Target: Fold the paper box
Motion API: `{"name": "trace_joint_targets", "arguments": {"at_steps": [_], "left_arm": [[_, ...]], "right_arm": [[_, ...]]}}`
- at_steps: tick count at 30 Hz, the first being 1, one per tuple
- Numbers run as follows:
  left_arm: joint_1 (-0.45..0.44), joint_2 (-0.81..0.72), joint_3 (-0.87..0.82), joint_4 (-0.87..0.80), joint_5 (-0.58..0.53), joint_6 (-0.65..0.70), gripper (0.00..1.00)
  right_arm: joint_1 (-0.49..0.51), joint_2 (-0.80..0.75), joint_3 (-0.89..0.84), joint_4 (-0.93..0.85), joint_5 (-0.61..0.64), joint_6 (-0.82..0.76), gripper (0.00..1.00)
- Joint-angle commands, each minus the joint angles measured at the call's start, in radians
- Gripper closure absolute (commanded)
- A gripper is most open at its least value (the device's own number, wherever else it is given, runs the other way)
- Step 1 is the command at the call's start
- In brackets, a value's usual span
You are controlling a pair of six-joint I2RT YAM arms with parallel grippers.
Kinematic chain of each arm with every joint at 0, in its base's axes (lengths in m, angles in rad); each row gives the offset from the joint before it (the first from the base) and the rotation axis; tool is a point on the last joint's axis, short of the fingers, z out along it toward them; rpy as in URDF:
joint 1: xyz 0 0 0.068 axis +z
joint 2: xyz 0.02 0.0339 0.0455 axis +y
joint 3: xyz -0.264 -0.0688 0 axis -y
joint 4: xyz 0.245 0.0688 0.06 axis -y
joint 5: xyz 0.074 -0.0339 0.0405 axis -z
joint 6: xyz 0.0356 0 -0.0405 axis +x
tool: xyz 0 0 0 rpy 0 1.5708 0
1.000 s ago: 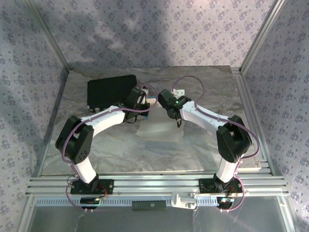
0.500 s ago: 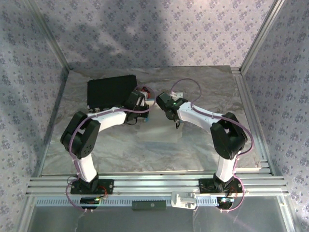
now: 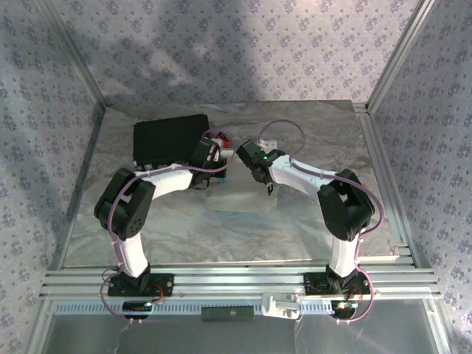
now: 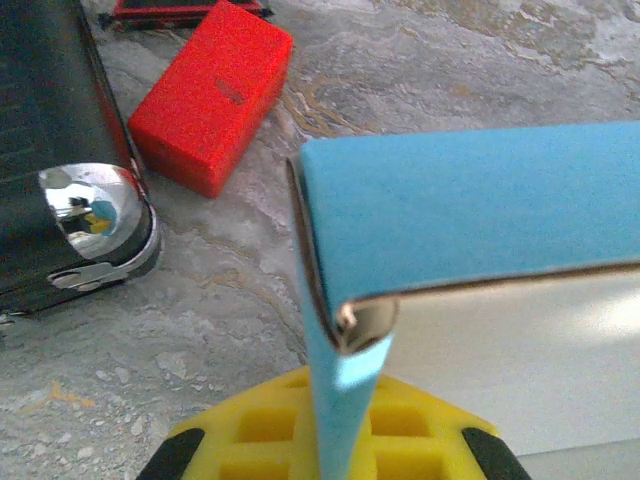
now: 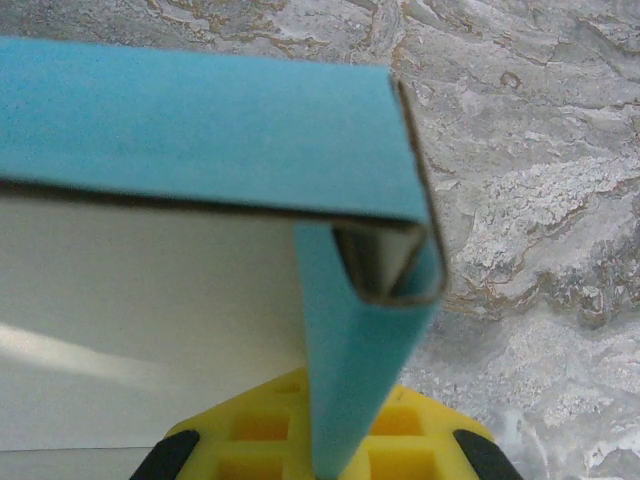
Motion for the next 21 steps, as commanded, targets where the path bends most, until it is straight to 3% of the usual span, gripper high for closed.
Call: {"name": "trace_joint_targets", "arguments": {"at_steps": [1, 4, 8, 13, 17, 21], "left_arm": [[-0.028, 0.058, -0.023, -0.043, -0.171, -0.037, 1.0], [-0.05, 0.06, -0.037, -0.036, -0.237, -0.04, 1.0], [-0.058, 0.046, -0.055, -0.007, -0.226, -0.025, 1.0], [-0.019, -0.019, -0.131, 0.113, -0.064, -0.002, 0.76], [0.023, -0.044, -0.153, 0.16, 0.071, 0.02, 0.71], [0.041, -0.056, -0.166, 0.177, 0.116, 0.033, 0.7]], "right_arm": [[0.012, 0.023, 0.022, -0.024, -0.04, -0.019, 1.0], [0.011, 0.021, 0.021, -0.026, -0.036, -0.018, 1.0], [0.011, 0.014, 0.016, -0.015, -0.043, -0.024, 1.0], [0.011, 0.011, 0.008, 0.005, -0.052, -0.047, 1.0], [0.011, 0.012, 0.013, 0.01, -0.054, -0.056, 1.0], [0.012, 0.013, 0.017, 0.01, -0.054, -0.06, 1.0]]}}
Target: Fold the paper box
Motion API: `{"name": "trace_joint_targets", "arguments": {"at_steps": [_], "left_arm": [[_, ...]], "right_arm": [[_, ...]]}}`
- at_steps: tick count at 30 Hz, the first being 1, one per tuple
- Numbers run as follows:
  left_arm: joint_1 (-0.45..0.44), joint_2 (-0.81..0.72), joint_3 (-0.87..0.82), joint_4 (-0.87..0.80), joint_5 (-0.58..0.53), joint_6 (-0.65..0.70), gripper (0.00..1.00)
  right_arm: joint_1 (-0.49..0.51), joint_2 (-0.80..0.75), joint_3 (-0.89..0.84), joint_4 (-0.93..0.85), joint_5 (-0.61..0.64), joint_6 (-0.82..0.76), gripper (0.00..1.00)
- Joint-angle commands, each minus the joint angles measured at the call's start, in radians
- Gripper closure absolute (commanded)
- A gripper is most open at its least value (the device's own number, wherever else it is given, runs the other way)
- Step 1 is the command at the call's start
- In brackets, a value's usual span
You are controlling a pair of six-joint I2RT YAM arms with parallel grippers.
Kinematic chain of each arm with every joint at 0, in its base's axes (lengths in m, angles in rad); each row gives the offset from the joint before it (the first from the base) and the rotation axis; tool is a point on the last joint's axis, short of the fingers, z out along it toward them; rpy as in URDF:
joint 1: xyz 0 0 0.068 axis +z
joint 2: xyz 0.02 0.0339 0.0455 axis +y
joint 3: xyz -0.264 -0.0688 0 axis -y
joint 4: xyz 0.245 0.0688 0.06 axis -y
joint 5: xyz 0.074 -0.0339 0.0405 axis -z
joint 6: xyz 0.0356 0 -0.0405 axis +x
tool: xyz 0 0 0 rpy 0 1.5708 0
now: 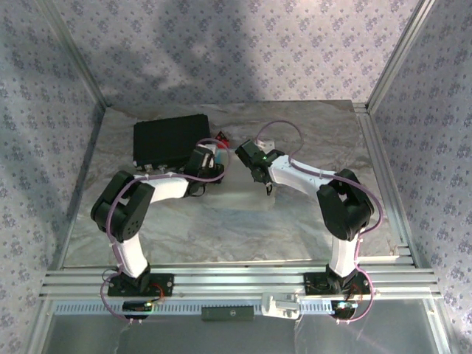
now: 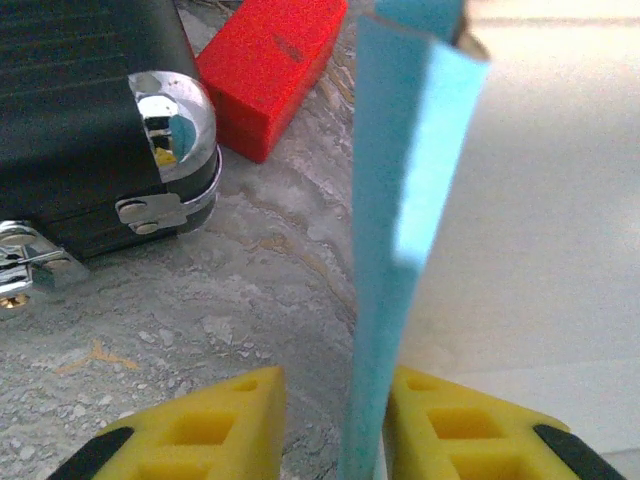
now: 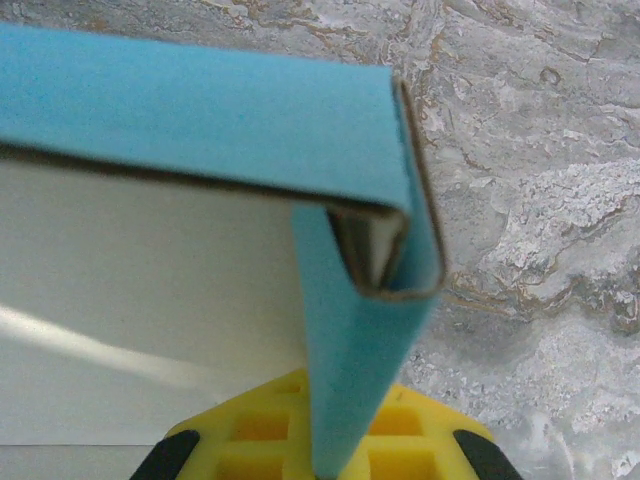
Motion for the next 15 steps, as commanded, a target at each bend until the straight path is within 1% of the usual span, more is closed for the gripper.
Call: {"name": "trace_joint_targets", "arguments": {"at_steps": [1, 3, 7, 9, 10, 11, 15], "left_arm": [[0.012, -0.022, -0.017, 0.011, 0.085, 0.032, 0.72], [0.022, -0.017, -0.019, 0.013, 0.095, 0.032, 0.81], [0.022, 0.013, -0.001, 0.0, 0.089, 0.033, 0.88], [0.016, 0.027, 0.002, -0.001, 0.063, 0.031, 0.94], [0.008, 0.031, 0.005, -0.008, 0.038, 0.031, 0.98], [-0.003, 0.035, 0.011, -0.024, -0.002, 0.028, 1.0], [-0.058, 0.055, 0.027, -0.086, -0.21, -0.018, 1.0]], "right_arm": [[0.01, 0.011, 0.016, -0.01, -0.01, -0.029, 1.0], [0.01, 0.009, 0.014, -0.008, -0.012, -0.03, 1.0], [0.009, 0.006, 0.012, -0.008, -0.009, -0.029, 1.0], [0.012, 0.005, 0.013, -0.01, -0.006, -0.029, 1.0], [0.014, 0.005, 0.012, -0.011, -0.004, -0.029, 1.0], [0.015, 0.005, 0.014, -0.014, -0.002, -0.027, 1.0], [0.024, 0.008, 0.016, -0.022, 0.013, -0.017, 1.0]]}}
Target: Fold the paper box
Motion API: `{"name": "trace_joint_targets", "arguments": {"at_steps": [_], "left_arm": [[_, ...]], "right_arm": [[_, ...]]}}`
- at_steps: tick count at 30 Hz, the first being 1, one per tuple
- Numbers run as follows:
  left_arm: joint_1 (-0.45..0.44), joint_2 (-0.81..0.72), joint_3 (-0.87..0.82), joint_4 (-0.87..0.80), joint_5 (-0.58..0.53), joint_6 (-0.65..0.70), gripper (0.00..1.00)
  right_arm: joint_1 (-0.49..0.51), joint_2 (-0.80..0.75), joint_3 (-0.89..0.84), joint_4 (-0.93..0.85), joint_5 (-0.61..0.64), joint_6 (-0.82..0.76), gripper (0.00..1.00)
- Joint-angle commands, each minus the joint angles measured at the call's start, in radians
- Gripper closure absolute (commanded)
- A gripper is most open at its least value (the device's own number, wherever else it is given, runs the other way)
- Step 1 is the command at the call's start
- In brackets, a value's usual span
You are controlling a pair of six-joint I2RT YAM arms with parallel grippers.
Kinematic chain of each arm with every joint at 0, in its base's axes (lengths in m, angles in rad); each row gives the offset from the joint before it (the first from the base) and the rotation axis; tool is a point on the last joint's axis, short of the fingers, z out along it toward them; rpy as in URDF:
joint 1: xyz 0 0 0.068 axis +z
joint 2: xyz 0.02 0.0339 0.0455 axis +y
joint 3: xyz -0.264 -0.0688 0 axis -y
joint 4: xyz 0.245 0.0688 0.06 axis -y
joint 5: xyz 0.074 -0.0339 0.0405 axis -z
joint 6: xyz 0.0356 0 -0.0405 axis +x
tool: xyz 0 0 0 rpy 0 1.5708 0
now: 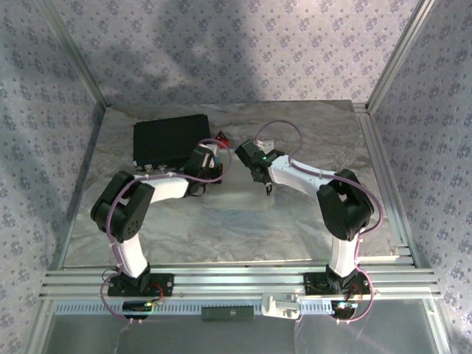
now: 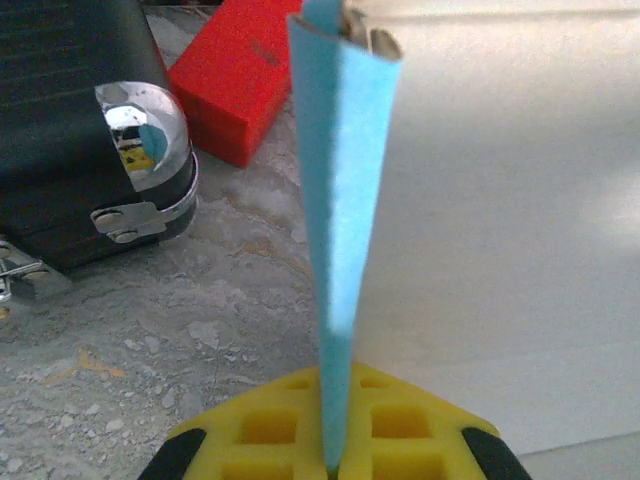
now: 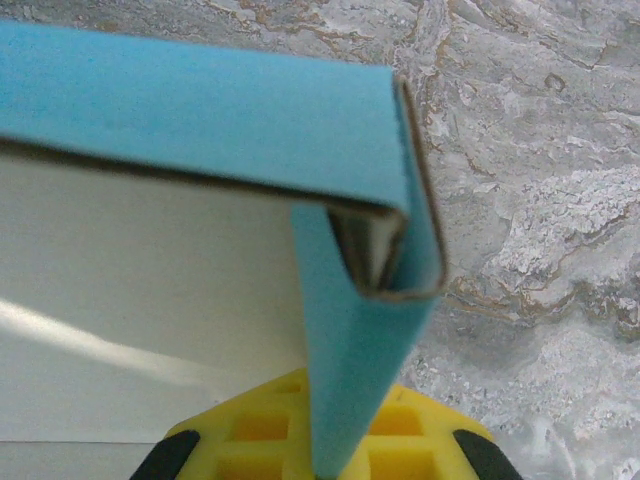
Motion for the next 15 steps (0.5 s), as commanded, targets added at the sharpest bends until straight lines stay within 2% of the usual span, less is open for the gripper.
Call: {"name": "trace_joint_targets", "arguments": {"at_steps": [1, 5, 11, 15], "left_arm": [[-0.048, 0.055, 0.017, -0.098, -0.218, -0.051, 1.0], [-0.082, 0.088, 0.03, -0.184, -0.397, -0.169, 1.0], [-0.093, 0.092, 0.019, -0.186, -0.405, -0.22, 1.0], [-0.091, 0.04, -0.006, -0.163, -0.371, -0.184, 0.99]], "right_arm": [[0.022, 0.008, 0.015, -0.029, 0.012, -0.005, 1.0], [0.025, 0.002, 0.004, -0.026, 0.015, 0.001, 1.0], [0.027, -0.003, -0.007, -0.017, 0.011, -0.001, 1.0], [0.026, -0.007, -0.012, -0.011, 0.008, -0.008, 1.0]]}}
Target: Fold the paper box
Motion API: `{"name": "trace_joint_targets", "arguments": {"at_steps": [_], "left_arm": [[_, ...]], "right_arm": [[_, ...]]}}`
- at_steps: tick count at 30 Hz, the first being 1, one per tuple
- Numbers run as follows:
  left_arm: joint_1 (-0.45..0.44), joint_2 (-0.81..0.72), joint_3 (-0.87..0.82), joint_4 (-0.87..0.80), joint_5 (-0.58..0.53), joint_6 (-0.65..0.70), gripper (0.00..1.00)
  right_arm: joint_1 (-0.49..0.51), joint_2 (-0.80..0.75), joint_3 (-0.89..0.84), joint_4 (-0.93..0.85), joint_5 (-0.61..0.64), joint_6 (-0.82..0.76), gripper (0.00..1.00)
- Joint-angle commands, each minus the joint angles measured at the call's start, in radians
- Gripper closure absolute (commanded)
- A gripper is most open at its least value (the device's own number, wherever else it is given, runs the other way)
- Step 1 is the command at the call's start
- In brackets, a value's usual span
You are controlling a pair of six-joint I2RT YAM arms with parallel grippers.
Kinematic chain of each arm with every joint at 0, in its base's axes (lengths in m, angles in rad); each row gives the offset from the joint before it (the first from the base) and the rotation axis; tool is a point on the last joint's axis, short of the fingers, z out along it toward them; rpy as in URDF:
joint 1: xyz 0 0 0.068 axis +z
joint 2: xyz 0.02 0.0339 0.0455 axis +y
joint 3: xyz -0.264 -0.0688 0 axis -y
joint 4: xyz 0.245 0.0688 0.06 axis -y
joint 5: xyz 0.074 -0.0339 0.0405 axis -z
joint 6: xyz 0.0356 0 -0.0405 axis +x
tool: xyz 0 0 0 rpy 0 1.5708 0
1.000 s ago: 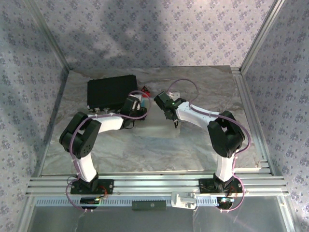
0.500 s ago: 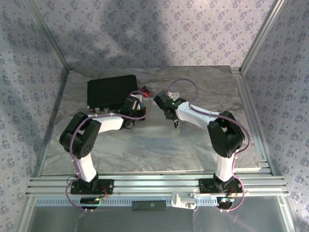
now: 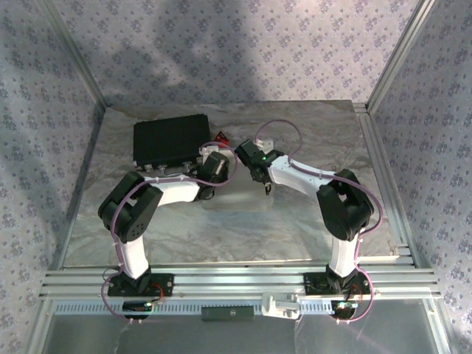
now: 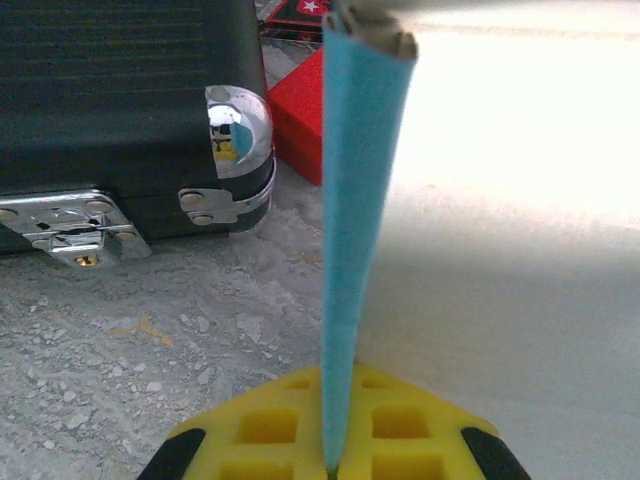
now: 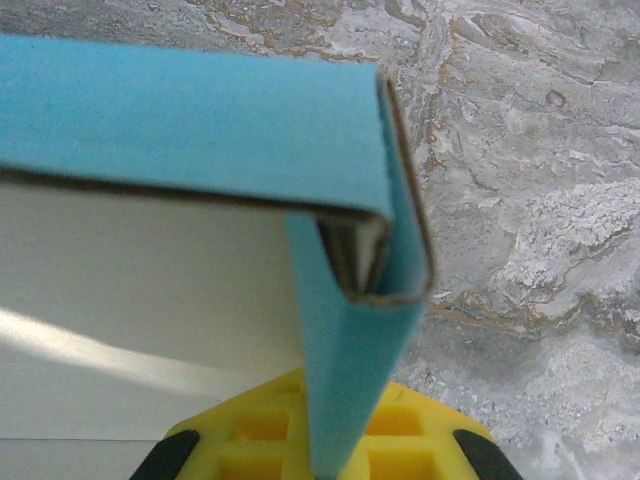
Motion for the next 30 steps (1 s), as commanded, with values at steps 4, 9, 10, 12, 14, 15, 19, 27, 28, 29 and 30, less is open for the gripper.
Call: {"name": "trace_joint_targets", "arguments": {"at_steps": [4, 9, 10, 12, 14, 15, 19, 27, 28, 29, 30], "left_arm": [[0.035, -0.062, -0.091, -0.018, 0.089, 0.081, 0.71], [0.067, -0.152, -0.121, 0.044, 0.274, 0.152, 0.52], [0.076, -0.17, -0.128, 0.057, 0.311, 0.157, 0.49], [0.097, -0.197, -0.136, 0.069, 0.374, 0.158, 0.48], [0.117, -0.218, -0.141, 0.071, 0.415, 0.158, 0.48], [0.127, -0.228, -0.142, 0.066, 0.432, 0.158, 0.48], [0.163, -0.251, -0.154, 0.062, 0.48, 0.165, 0.47], [0.196, -0.208, -0.158, 0.044, 0.463, 0.172, 0.52], [0.199, -0.195, -0.15, 0.051, 0.478, 0.177, 0.53], [0.2, -0.182, -0.139, 0.049, 0.484, 0.182, 0.54], [0.201, -0.165, -0.127, 0.041, 0.483, 0.188, 0.55]], "right_arm": [[0.025, -0.013, -0.018, -0.039, -0.003, -0.018, 1.0], [0.027, -0.013, -0.017, -0.012, -0.007, -0.025, 1.0], [0.027, -0.012, -0.018, -0.009, -0.009, -0.026, 1.0], [0.027, -0.01, -0.016, -0.009, -0.008, -0.027, 1.0], [0.027, -0.007, -0.015, -0.01, -0.008, -0.026, 1.0], [0.028, -0.007, -0.016, -0.012, -0.007, -0.027, 1.0], [0.028, -0.01, -0.015, -0.013, -0.01, -0.026, 1.0], [0.028, -0.009, -0.017, -0.01, -0.017, -0.025, 1.0], [0.029, -0.009, -0.018, -0.011, -0.017, -0.025, 1.0], [0.029, -0.01, -0.017, -0.011, -0.017, -0.026, 1.0], [0.027, -0.01, -0.019, -0.012, -0.016, -0.025, 1.0]]}}
